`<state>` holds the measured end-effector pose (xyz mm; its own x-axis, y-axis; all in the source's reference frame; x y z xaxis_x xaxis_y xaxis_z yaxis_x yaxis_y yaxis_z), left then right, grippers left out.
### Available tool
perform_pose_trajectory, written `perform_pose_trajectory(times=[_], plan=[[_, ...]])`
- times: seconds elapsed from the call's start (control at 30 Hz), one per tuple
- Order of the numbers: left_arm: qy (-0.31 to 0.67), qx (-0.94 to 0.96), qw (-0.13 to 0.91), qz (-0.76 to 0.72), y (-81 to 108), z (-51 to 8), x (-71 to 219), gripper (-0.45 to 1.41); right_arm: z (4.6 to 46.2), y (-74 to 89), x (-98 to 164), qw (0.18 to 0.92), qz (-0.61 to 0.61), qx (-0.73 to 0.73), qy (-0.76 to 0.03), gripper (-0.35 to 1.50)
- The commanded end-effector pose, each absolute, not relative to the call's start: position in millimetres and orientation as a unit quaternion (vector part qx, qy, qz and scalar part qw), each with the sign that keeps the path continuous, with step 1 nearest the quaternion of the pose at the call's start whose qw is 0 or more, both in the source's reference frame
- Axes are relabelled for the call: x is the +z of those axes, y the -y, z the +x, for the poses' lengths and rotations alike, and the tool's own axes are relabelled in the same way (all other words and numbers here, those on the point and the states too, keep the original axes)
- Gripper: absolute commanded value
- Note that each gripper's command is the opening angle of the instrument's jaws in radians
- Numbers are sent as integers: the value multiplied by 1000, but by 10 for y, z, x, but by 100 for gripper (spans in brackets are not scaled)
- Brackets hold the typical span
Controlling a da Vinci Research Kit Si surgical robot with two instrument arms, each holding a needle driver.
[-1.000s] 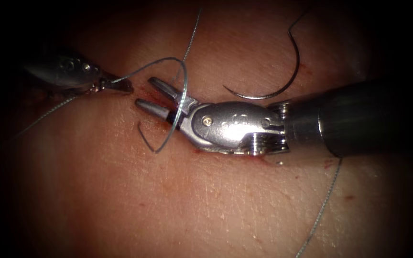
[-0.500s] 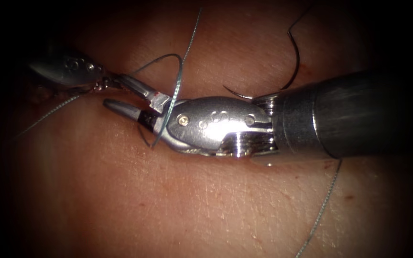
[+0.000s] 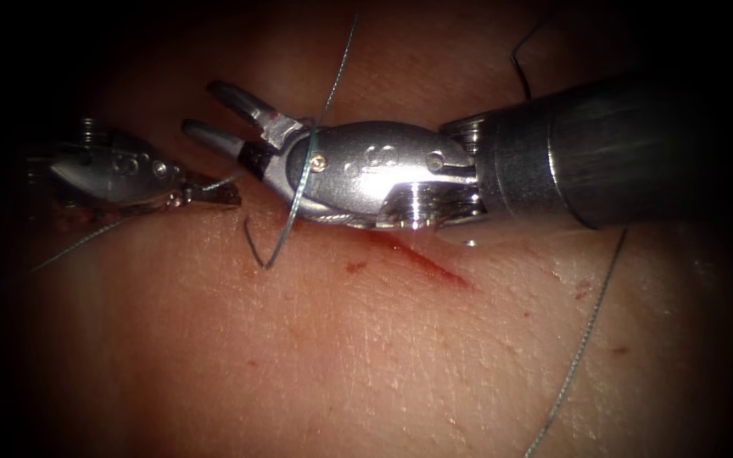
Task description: Wound Closure
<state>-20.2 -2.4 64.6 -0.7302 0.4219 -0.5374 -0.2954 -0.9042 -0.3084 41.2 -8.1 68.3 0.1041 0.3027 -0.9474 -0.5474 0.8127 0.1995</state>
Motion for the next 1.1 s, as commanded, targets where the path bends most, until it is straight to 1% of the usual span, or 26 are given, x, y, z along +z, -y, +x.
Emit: perform_pose_trajectory(times=[0.03,0.07,0.1,0.17,0.2,0.23,0.27,0.3,0.63,0.9,1.1], plan=[[103,924,193,-313,29,-206,648,-45,414,84,691,738,-107,285,-602,37],[104,924,192,-313,32,-205,644,-45,414,83,693,739,-109,287,-600,51],[105,924,192,-314,35,-204,641,-45,413,83,695,742,-111,285,-597,71],[109,923,190,-315,41,-203,633,-45,413,83,697,746,-110,285,-591,94],[108,924,191,-314,46,-203,626,-45,414,83,699,749,-114,289,-585,118],[108,924,191,-314,46,-203,626,-45,414,83,699,749,-114,289,-585,118],[109,924,191,-314,47,-203,623,-45,415,83,700,750,-116,291,-583,126],[110,923,192,-314,49,-203,618,-45,416,83,700,751,-116,290,-582,129],[114,924,190,-311,62,-208,569,-45,422,85,714,769,-127,275,-563,131],[98,929,184,-307,44,-192,520,-45,428,101,731,795,-115,253,-539,131],[82,933,184,-297,22,-186,502,-45,432,109,734,803,-110,235,-536,131]])
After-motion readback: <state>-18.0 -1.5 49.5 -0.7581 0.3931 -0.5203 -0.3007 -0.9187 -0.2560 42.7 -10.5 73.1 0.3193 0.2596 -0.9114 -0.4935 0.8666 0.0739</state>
